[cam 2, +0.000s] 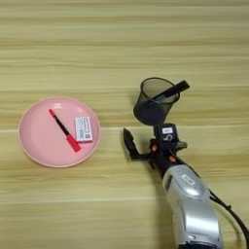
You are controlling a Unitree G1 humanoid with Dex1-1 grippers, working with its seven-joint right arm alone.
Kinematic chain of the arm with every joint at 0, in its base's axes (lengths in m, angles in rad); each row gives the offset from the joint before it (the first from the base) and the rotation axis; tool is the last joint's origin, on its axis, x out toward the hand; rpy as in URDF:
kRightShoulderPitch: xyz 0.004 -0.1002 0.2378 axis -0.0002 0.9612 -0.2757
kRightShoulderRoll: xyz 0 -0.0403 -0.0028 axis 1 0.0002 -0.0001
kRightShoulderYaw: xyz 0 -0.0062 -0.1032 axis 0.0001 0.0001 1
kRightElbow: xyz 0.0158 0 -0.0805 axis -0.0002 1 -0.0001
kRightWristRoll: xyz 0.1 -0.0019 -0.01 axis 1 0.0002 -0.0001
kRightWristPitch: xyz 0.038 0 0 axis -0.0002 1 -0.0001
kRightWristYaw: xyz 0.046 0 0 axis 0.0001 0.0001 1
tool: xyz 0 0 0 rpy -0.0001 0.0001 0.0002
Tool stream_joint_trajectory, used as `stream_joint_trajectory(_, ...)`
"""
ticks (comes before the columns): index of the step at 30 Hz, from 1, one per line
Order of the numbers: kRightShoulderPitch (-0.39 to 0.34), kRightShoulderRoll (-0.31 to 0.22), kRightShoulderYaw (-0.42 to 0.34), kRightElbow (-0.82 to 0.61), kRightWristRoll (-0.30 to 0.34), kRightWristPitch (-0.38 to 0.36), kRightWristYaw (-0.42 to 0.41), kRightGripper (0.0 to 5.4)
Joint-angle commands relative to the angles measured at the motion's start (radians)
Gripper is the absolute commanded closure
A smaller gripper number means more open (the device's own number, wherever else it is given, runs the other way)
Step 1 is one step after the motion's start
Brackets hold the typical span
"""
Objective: Move the objects on the table
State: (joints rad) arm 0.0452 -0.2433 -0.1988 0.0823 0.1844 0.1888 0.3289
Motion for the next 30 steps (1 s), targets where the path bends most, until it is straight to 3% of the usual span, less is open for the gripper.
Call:
stream_joint_trajectory(1,-0.059,-0.009,-0.008,-0.019,-0.007,-0.009,-0.036,0.04)
stream_joint_trajectory(14,-0.029,-0.035,-0.040,-0.046,-0.012,0.015,-0.069,0.04)
stream_joint_trajectory(30,-0.085,-0.029,-0.053,0.034,-0.021,0.015,-0.096,0.04)
